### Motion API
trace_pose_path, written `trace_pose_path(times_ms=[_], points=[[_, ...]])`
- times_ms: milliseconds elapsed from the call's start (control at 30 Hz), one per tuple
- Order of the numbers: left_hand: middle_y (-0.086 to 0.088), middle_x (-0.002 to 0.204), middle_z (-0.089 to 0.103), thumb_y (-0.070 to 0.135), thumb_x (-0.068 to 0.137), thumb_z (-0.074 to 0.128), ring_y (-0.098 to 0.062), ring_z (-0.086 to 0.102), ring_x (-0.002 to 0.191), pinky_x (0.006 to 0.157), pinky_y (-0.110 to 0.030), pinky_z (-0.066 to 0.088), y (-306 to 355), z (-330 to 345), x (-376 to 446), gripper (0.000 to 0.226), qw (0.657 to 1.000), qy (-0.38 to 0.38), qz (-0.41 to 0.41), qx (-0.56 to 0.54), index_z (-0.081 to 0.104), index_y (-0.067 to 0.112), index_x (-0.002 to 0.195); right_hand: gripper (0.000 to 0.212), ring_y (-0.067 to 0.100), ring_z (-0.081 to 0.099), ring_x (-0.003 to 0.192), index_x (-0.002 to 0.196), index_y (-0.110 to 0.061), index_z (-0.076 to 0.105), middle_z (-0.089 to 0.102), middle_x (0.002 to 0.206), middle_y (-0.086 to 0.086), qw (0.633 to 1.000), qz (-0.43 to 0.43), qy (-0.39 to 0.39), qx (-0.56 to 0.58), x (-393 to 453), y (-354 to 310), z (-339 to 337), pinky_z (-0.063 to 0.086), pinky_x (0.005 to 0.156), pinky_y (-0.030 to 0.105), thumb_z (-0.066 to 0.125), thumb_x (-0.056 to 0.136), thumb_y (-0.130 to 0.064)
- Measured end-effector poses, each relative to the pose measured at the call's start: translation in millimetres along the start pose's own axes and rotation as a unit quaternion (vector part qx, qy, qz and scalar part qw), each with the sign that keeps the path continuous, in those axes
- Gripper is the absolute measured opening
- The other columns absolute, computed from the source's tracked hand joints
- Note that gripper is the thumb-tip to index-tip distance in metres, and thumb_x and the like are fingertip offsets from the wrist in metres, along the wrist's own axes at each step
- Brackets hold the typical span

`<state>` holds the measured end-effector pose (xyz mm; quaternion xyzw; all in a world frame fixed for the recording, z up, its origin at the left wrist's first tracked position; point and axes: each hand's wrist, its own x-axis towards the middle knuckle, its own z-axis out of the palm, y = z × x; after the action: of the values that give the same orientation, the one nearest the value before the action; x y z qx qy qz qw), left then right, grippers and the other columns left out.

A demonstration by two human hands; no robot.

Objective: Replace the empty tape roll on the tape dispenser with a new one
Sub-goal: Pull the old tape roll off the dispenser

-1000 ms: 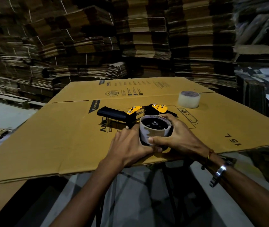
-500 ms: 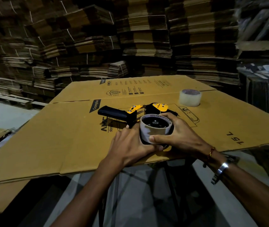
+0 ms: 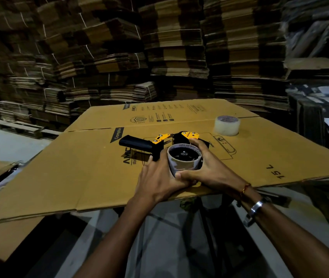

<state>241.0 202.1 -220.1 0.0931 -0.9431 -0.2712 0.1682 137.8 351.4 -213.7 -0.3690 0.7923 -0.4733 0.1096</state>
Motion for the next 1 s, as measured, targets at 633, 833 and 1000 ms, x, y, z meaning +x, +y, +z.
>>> trace_pose_path(times_ms=[633,833,1000], points=[[0.012,0.119,0.061,0.066,0.051,0.078,-0.017,0.059,0.109,0.097,-0.048,0.046,4.9,-1.3,3.2,0.093,0.996,0.005,-0.019,-0.09,0.04,0.031,0.128,0.089,0.005,0.064,0.114,0.131,-0.037,0.047,0.065,0.124,-0.016,0.998,-0.02,0.046,-0.023,0.0,1.6,0.0,0.055,0.1,0.038,0.088,0.056,-0.057],[0.008,0.123,0.062,0.075,0.042,0.067,-0.019,0.059,0.111,0.096,-0.047,0.048,8.2,-2.6,2.7,0.103,0.996,0.002,-0.028,-0.086,0.039,0.032,0.131,0.088,0.005,0.065,0.111,0.131,-0.036,0.049,0.066,0.122,-0.016,0.998,-0.015,0.055,-0.032,0.6,0.0,-0.4,0.056,0.098,0.039,0.089,0.056,-0.058],[0.008,0.121,0.064,0.075,0.044,0.069,-0.019,0.061,0.108,0.092,-0.046,0.051,6.8,-1.6,2.8,0.1,0.997,0.011,-0.023,-0.078,0.039,0.034,0.13,0.081,0.005,0.064,0.112,0.13,-0.038,0.047,0.065,0.121,-0.018,0.998,-0.013,0.045,-0.04,-0.1,-2.4,-3.2,0.055,0.099,0.039,0.091,0.062,-0.051]])
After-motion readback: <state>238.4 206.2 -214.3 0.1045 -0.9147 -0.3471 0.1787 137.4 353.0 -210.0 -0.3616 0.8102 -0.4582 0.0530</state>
